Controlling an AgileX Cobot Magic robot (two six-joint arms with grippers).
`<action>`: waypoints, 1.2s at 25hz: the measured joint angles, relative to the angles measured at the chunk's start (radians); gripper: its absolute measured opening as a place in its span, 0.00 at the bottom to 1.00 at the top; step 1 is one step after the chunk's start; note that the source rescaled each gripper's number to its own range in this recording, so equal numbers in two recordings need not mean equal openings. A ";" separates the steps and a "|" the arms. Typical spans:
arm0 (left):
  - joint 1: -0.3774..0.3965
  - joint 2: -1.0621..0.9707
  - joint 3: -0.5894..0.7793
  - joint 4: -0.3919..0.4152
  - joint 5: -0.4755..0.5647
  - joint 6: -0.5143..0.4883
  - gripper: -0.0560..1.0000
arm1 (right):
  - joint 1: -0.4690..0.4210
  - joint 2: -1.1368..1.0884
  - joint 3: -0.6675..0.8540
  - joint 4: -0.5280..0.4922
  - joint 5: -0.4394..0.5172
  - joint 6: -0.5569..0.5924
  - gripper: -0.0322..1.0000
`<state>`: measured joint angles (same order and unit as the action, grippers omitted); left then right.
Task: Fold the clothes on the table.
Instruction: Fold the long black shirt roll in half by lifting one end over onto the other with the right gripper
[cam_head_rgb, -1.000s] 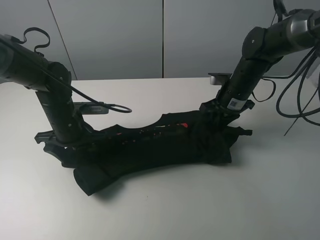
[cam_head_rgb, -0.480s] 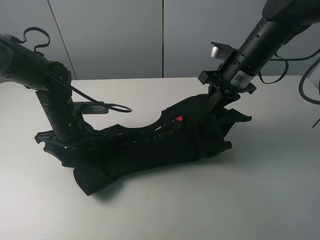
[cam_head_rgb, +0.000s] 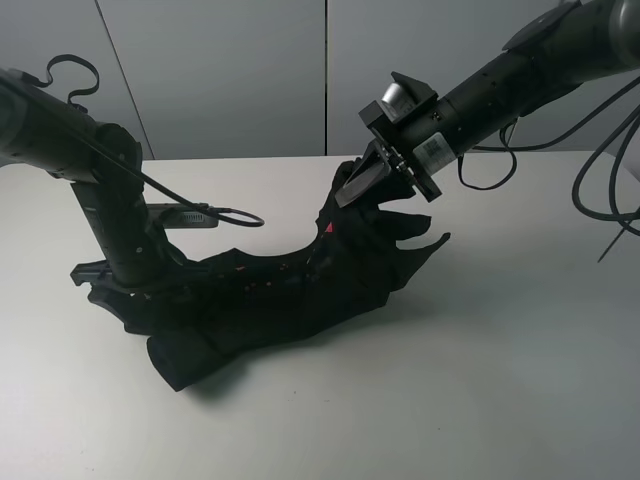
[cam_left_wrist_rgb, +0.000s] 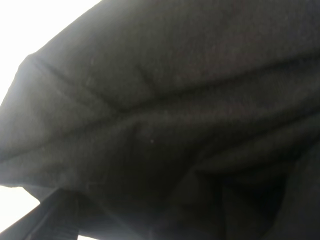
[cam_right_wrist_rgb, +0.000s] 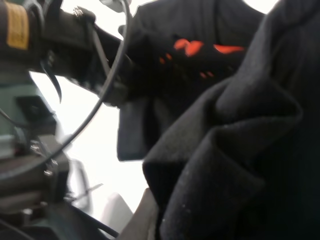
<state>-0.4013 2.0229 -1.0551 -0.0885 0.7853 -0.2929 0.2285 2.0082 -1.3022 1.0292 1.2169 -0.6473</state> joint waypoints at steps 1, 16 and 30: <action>0.000 0.000 0.000 0.000 0.000 0.000 1.00 | 0.002 0.015 0.000 0.021 0.000 -0.011 0.10; 0.000 0.002 0.000 -0.004 -0.002 0.014 1.00 | 0.198 0.170 0.000 0.206 -0.128 -0.151 0.10; 0.002 0.003 0.000 -0.040 -0.008 0.059 1.00 | 0.311 0.233 0.000 0.427 -0.186 -0.295 0.10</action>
<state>-0.3995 2.0259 -1.0551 -0.1287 0.7776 -0.2339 0.5397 2.2410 -1.3022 1.4562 1.0307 -0.9425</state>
